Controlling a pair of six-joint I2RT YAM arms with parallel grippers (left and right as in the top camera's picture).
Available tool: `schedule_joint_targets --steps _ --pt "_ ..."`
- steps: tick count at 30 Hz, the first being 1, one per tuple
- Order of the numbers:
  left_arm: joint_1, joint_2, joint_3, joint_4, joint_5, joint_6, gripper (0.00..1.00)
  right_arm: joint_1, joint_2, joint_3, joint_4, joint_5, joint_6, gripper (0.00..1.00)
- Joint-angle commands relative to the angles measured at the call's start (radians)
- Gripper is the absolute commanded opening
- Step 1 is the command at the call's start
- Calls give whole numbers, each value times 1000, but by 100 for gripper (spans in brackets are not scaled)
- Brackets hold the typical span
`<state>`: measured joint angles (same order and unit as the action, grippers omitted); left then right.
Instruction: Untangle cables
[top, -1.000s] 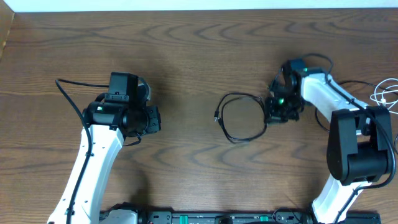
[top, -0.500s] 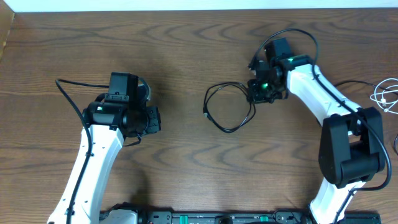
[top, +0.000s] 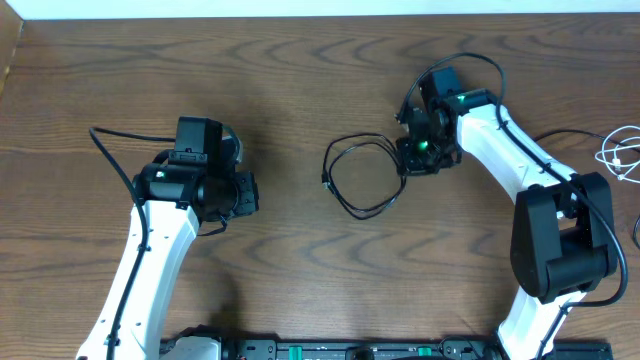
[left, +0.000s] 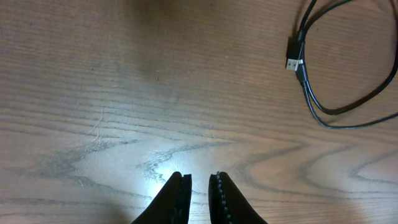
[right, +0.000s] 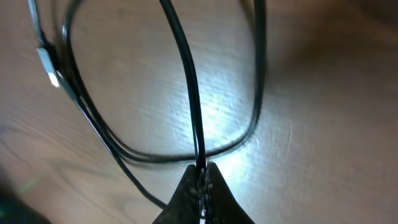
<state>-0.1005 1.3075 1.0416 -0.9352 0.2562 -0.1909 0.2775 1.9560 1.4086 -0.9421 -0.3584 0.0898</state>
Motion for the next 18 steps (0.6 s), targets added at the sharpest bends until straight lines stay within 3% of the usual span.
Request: schedule_joint_targets --steps 1,4,18 --pt "-1 5 -6 -3 -3 -10 17 -17 1 9 -33 125 62 1" --pt "-1 5 -6 -3 -3 -10 17 -25 0 9 -60 206 89 1" --pt "-1 5 -6 -3 -3 -10 17 -22 0 9 -242 218 168 1"
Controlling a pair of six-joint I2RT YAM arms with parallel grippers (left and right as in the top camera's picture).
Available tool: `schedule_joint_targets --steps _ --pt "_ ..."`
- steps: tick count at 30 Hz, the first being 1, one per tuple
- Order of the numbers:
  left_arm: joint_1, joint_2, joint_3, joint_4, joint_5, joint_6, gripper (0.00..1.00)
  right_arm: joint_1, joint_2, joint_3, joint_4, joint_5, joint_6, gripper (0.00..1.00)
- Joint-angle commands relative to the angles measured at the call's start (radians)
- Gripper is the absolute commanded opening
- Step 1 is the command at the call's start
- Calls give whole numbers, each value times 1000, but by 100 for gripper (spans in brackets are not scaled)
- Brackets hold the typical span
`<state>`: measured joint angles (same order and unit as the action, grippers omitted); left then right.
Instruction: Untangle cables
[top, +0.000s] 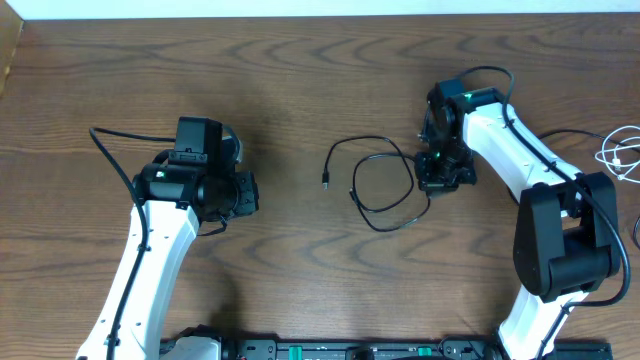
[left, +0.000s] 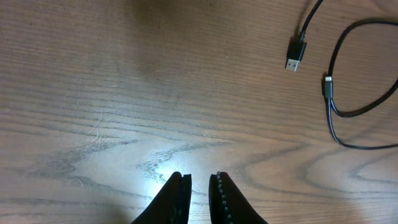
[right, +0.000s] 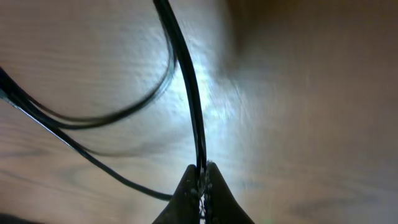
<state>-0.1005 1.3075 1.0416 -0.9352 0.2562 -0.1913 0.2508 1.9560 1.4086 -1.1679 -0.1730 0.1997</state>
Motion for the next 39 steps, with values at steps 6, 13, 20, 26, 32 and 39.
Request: schedule_joint_targets --steps 6,13,20,26,32,39 --pt "-1 5 -6 -4 -3 -10 17 3 0 9 -38 44 67 1" --pt "-1 5 -6 -3 -3 -10 17 -12 0 14 -28 119 114 1" --pt "-1 5 -6 -2 -3 -10 17 14 0 16 127 -181 -63 22" --pt "-1 5 -6 -3 -2 -14 17 99 2 15 414 -230 -64 43" --pt "-1 5 -6 -3 -2 -14 17 190 28 15 612 -217 146 54" --pt "-1 5 -6 -3 -2 -14 17 269 128 14 726 -126 589 55"
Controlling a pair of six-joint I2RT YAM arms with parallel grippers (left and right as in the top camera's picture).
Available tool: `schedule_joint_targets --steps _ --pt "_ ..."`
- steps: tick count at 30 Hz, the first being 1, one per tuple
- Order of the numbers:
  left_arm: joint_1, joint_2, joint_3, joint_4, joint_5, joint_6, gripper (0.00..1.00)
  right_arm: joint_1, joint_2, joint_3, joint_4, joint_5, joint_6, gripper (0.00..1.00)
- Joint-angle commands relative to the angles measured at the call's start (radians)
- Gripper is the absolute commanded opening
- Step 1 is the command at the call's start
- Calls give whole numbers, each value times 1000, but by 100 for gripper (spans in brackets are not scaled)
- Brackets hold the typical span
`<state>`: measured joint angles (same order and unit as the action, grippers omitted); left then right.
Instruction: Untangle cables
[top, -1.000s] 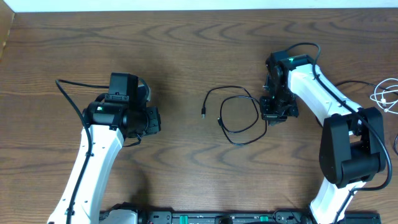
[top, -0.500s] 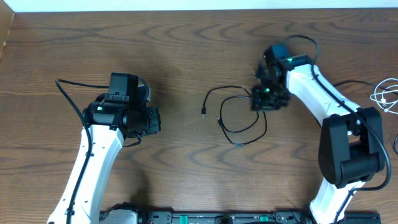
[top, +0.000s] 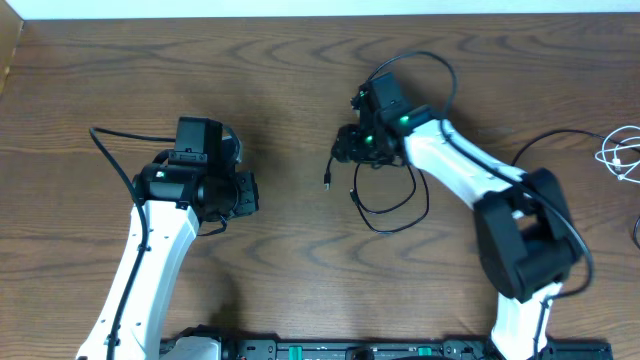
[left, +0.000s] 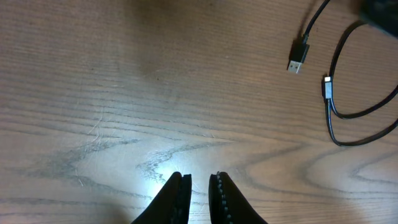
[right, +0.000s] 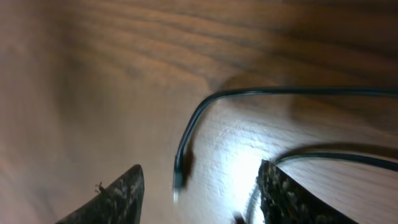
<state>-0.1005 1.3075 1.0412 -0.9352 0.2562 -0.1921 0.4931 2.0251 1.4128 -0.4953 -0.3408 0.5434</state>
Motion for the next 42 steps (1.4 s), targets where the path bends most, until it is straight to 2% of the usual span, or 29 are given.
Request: schedule_joint_targets --steps 1,6,10,16,19,23,29,33,34,38,42 --pt "-1 5 -6 -5 -2 -13 17 32 69 10 70 43 257 54" --pt "-1 5 -6 -7 -2 -13 17 56 136 10 183 44 313 52" --pt "-1 5 -6 -6 -3 -13 17 63 182 10 243 44 383 42" --pt "-1 5 -6 -7 -2 -13 17 73 240 10 269 43 406 1" --pt "-1 5 -6 -7 -2 -13 17 74 247 10 240 43 375 1" --pt "-1 5 -6 -7 -2 -13 17 54 217 10 199 -3 223 1" --pt "-1 5 -6 -7 -2 -13 17 -31 80 13 0 74 -2 1" --pt "-1 5 -6 -7 -2 -13 17 -145 -82 15 -156 217 -138 1" --pt "-1 5 -6 -7 -2 -13 17 -211 -167 20 -218 285 -181 1" --pt "-1 5 -6 -7 -2 -13 17 -401 -368 39 -311 440 -193 1" --pt "-1 5 -6 -7 -2 -13 17 -584 -508 40 -310 447 -192 1"
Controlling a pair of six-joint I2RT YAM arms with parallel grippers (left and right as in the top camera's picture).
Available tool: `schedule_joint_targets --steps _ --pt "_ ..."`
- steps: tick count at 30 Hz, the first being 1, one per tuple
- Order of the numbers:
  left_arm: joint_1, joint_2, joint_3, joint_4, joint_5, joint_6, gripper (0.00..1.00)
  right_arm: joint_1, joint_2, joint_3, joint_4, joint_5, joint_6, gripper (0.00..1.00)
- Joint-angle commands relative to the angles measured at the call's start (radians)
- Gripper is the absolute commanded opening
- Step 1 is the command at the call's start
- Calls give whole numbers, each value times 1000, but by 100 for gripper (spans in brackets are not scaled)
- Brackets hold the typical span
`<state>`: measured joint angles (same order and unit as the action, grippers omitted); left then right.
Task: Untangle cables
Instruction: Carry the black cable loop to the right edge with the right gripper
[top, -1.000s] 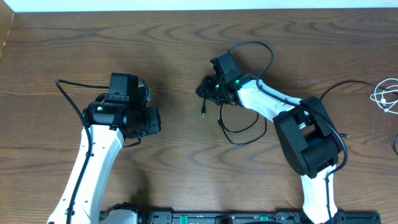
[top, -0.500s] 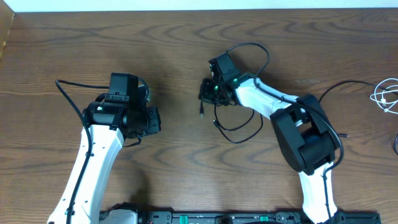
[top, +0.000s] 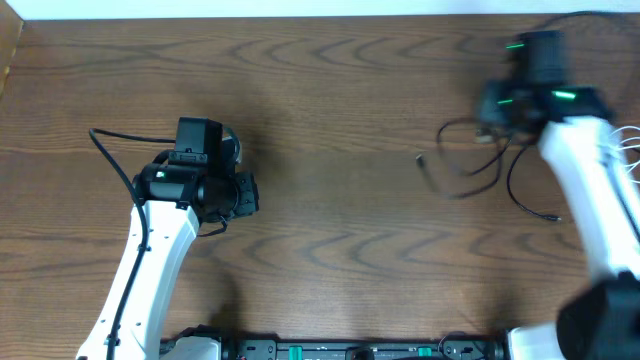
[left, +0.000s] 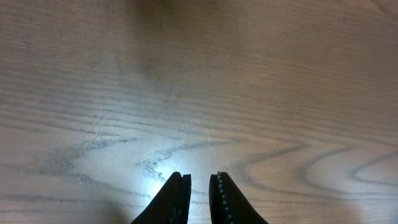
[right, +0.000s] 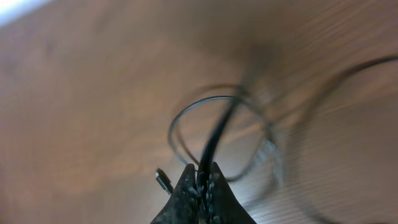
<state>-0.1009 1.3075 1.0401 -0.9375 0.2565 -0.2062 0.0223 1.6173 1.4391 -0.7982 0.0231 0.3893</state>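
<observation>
The black cable (top: 468, 172) lies in blurred loops on the right part of the table, one strand trailing to the lower right. My right gripper (top: 490, 110) is shut on this cable; in the right wrist view, the right gripper (right: 202, 177) pinches a strand of the black cable (right: 214, 134), with a loop beyond and a USB plug (right: 163, 181) beside the fingertips. My left gripper (top: 245, 193) stays at the left; the left wrist view shows my left gripper (left: 199, 182) slightly open over bare wood, holding nothing.
A white cable (top: 625, 145) lies bunched at the table's right edge, close to the right arm. The wooden table (top: 330, 90) runs to a pale wall at the back. The arm bases stand along the front edge.
My right gripper was open over the cable's left end near the table's middle. Now it is shut on the black cable far to the right. The cable has left the left wrist view.
First my right gripper was shut on the cable, looped tight at the table's middle. Then the loops lay more spread, the plug apart. Then the gripper was open over the cable's left end. Now it holds the cable at the right. The left arm stayed put.
</observation>
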Motion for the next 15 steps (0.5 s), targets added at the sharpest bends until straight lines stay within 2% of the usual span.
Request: schedule_joint_targets --steps 1,8,15 --pt "-1 5 -5 -5 -3 1 17 -159 -123 14 -7 84 -32 1" --pt "-1 5 -5 -5 -2 -17 17 -393 -163 14 -25 84 -19 1" --pt "-2 5 -5 -4 -3 -17 17 -475 -119 14 -35 86 -20 1"
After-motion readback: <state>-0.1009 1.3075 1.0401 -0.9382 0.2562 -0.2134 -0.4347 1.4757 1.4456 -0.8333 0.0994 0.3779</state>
